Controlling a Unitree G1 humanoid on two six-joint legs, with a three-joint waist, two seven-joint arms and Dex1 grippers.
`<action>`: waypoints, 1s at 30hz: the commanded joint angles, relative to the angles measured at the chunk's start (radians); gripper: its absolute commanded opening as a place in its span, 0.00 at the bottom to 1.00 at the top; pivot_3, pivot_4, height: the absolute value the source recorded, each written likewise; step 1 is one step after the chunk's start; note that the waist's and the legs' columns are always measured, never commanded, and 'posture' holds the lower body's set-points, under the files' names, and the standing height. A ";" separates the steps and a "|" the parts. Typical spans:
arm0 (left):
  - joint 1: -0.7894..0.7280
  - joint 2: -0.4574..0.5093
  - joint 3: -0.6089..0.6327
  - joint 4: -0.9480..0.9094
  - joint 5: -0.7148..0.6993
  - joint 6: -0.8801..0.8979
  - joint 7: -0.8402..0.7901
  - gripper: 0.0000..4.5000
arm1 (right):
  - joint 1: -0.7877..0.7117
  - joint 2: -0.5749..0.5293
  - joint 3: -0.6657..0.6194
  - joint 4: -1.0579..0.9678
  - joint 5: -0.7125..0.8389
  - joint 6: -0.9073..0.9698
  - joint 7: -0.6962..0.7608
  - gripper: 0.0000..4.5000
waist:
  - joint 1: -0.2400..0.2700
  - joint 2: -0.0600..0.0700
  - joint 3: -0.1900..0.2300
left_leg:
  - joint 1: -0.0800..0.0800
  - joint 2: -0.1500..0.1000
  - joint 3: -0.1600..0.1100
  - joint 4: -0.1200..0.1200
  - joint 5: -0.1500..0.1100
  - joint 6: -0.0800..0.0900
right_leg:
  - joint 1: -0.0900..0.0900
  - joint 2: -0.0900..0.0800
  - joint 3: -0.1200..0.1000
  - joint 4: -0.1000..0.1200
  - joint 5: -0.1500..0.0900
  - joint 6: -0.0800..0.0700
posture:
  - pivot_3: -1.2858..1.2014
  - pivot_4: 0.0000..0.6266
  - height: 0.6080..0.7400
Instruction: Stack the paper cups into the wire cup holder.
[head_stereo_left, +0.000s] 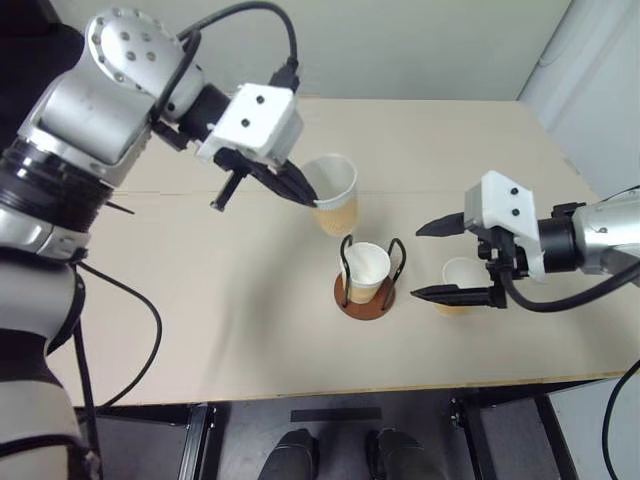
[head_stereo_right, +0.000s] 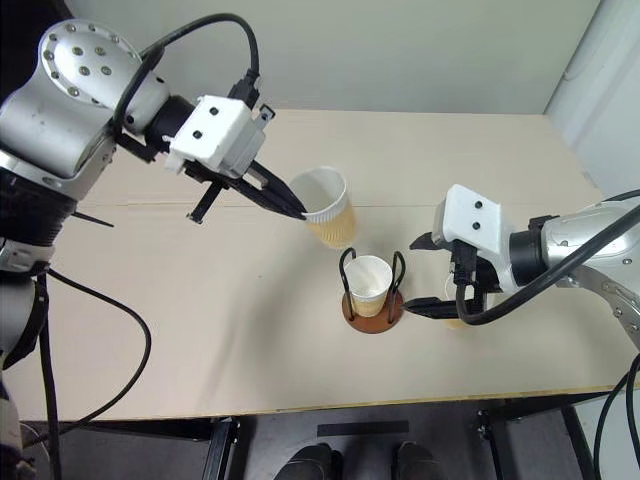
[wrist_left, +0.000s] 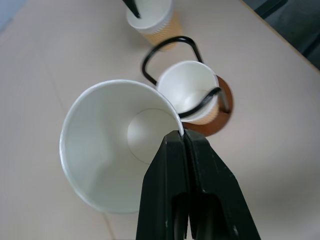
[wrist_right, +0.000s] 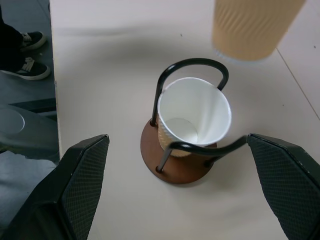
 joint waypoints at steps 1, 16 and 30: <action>-0.058 -0.006 0.003 0.024 -0.034 -0.031 -0.029 0.00 | -0.008 -0.006 -0.033 -0.018 0.005 -0.001 -0.001 1.00 | 0.000 0.000 0.000 | 0.000 0.000 0.000 0.000 0.000 0.000 | 0.000 0.000 0.000 0.000 0.000 0.000 | 0.52 0.24 1.00; -0.072 -0.066 -0.050 0.027 -0.119 -0.046 -0.029 0.00 | 0.017 -0.011 -0.062 -0.040 0.014 0.031 -0.019 1.00 | 0.007 0.000 0.000 | -0.001 0.000 0.001 0.001 0.000 0.000 | 0.000 0.001 -0.001 0.000 0.000 0.000 | 0.52 0.24 1.00; -0.049 -0.094 -0.093 0.013 -0.142 -0.080 -0.029 0.00 | 0.051 -0.009 -0.113 -0.082 0.058 0.073 -0.070 1.00 | 0.012 0.000 0.000 | -0.001 0.000 0.001 0.001 0.000 0.000 | 0.000 0.001 -0.001 0.000 0.000 0.001 | 0.52 0.24 1.00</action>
